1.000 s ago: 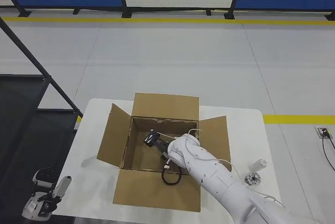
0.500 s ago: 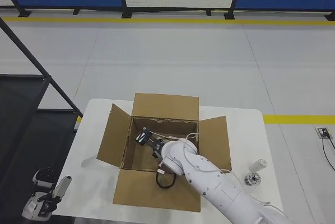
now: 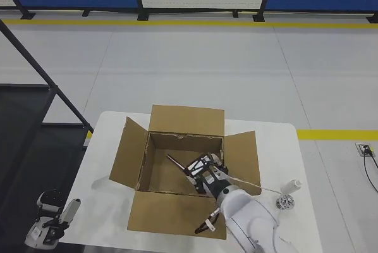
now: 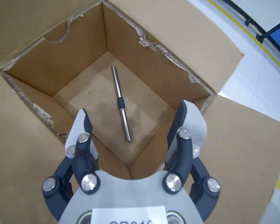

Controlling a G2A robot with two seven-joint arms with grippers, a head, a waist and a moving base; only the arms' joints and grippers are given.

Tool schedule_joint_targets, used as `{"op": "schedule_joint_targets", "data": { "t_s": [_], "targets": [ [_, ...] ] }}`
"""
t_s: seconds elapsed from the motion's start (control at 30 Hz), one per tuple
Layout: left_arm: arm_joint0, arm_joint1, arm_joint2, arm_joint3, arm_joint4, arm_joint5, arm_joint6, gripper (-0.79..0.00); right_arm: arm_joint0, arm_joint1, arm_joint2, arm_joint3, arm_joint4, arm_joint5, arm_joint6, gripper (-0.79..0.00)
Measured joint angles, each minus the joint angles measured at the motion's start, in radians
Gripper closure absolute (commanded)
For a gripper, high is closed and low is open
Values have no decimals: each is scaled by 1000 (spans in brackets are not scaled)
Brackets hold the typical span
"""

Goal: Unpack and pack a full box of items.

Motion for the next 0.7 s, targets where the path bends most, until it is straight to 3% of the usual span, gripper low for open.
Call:
{"op": "schedule_joint_targets", "data": {
  "t_s": [0.07,0.2,0.33,0.43,0.53,0.7],
  "targets": [
    [0,0,0,0,0,0,0,-785,-141,17,63,-131,-62,23,-75,-785],
    [0,0,0,0,0,0,0,-785,-417,35,164,-294,-164,170,-226,-785],
    [0,0,0,0,0,0,0,-785,-668,40,287,-307,-77,328,-420,-785],
    [0,0,0,0,0,0,0,-785,-792,40,375,-274,46,373,-549,-785],
    [0,0,0,0,0,0,0,-785,-836,42,452,-209,155,348,-605,-785],
    [0,0,0,0,0,0,0,-785,-767,46,514,-80,230,276,-569,-785]
  ]
}}
